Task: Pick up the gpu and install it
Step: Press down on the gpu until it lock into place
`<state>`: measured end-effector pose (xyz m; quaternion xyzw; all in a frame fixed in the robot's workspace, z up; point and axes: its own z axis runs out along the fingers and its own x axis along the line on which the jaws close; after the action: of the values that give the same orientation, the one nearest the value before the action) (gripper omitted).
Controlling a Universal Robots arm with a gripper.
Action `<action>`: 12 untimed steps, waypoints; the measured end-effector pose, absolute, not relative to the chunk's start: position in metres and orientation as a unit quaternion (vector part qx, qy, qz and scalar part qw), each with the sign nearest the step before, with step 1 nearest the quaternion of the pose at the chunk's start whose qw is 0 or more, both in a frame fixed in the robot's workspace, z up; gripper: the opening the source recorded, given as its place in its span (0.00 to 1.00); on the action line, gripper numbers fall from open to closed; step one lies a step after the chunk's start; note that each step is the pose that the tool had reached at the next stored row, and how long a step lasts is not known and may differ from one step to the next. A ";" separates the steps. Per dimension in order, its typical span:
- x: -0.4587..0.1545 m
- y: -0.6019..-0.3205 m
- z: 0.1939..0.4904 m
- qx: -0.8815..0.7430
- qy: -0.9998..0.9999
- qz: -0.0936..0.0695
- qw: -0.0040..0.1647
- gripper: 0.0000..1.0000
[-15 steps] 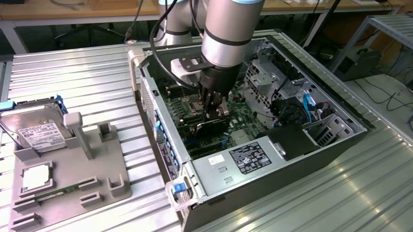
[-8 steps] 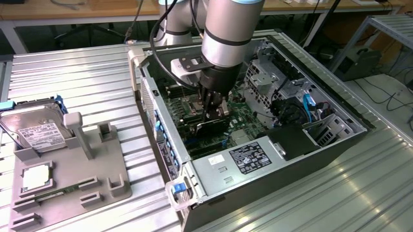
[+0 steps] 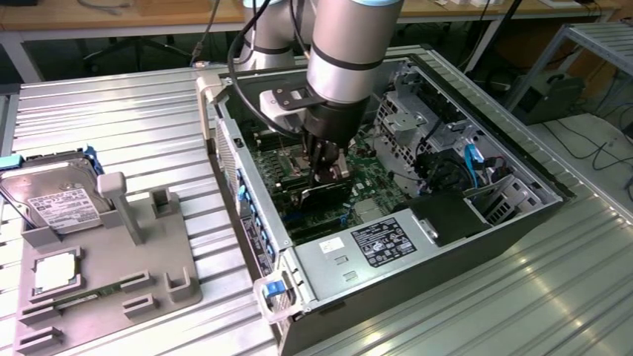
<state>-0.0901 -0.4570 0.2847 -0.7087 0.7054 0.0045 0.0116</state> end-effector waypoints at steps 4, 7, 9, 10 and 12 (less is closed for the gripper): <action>-0.101 -0.457 0.285 -0.709 0.705 0.005 0.012 0.11; -0.102 -0.457 0.293 -0.709 0.705 0.005 0.012 0.11; -0.102 -0.457 0.298 -0.709 0.705 0.005 0.012 0.11; -0.103 -0.457 0.300 -0.709 0.705 0.005 0.012 0.11; -0.103 -0.456 0.304 -0.709 0.705 0.005 0.011 0.11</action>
<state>-0.1033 -0.4563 0.3043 -0.7086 0.7055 0.0046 0.0114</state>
